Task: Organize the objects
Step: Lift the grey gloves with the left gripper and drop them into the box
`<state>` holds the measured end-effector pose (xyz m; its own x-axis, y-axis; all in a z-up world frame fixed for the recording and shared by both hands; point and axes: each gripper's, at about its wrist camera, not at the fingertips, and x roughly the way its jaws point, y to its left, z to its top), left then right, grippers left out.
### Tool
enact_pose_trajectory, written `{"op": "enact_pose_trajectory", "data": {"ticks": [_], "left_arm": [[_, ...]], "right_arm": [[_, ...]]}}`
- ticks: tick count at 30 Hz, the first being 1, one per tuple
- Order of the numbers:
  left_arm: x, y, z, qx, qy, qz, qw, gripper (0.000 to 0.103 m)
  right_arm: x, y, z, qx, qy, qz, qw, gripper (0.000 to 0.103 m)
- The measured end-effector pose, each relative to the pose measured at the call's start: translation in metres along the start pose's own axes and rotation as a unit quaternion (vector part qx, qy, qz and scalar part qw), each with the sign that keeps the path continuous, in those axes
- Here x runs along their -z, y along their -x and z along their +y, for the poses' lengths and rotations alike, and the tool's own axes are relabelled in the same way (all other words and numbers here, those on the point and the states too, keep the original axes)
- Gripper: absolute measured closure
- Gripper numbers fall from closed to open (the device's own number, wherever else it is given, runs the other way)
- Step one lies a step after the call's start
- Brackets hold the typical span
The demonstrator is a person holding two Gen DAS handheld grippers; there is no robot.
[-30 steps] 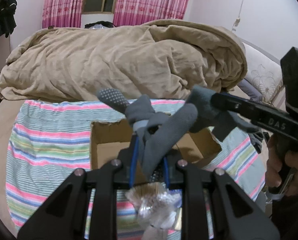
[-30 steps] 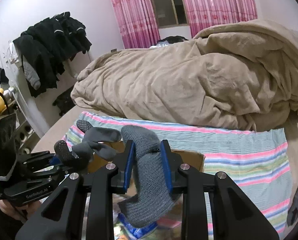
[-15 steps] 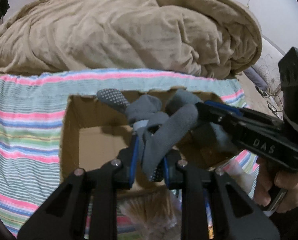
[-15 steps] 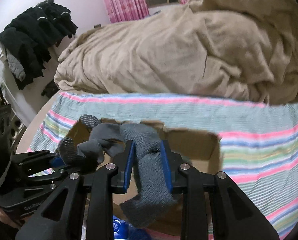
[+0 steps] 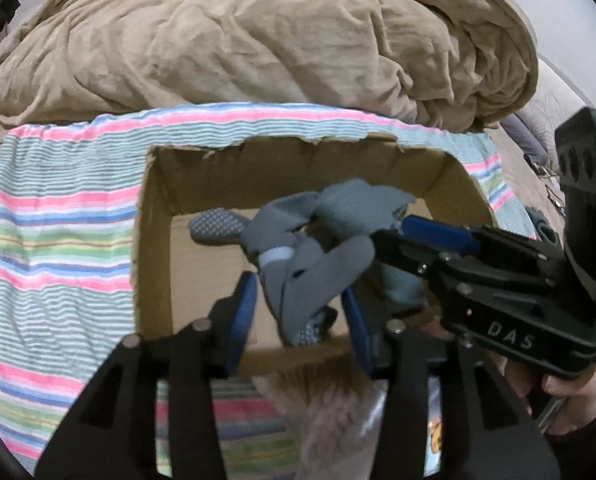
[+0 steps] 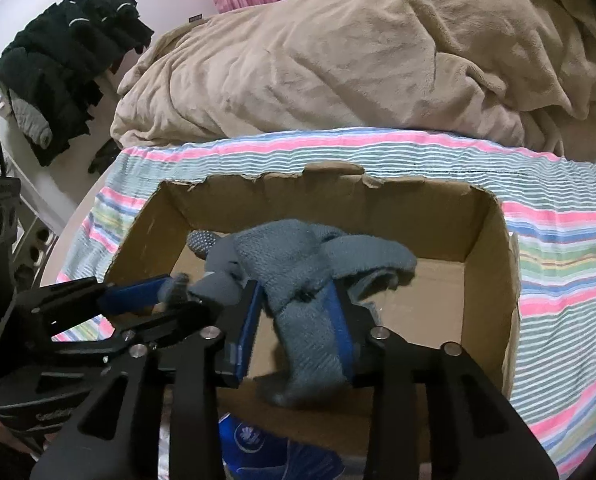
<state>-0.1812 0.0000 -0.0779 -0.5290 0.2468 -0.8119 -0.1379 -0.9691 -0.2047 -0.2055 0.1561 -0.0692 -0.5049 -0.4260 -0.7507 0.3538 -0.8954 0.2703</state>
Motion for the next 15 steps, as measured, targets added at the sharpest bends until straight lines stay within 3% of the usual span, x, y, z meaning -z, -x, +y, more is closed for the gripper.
{"op": "enact_pose_trajectory", "data": {"ticks": [1, 2, 5, 15], "left_arm": [[0.002, 0.006, 0.001, -0.006, 0.005, -0.006, 1.0000, 0.033], [0.003, 0.011, 0.003, -0.005, 0.010, -0.011, 0.9999, 0.027], [0.007, 0.031, 0.006, 0.000, 0.019, -0.026, 0.9995, 0.026], [0.026, 0.086, 0.001, -0.009, 0.020, -0.062, 0.9978, 0.025]], "right_arm": [[0.000, 0.002, 0.001, -0.001, -0.001, 0.000, 1.000, 0.056], [0.001, 0.005, 0.001, 0.001, -0.002, -0.001, 1.000, 0.053], [0.001, 0.017, 0.000, 0.006, -0.011, -0.010, 1.000, 0.040], [0.009, 0.072, 0.012, 0.023, 0.007, -0.055, 0.998, 0.025]]}}
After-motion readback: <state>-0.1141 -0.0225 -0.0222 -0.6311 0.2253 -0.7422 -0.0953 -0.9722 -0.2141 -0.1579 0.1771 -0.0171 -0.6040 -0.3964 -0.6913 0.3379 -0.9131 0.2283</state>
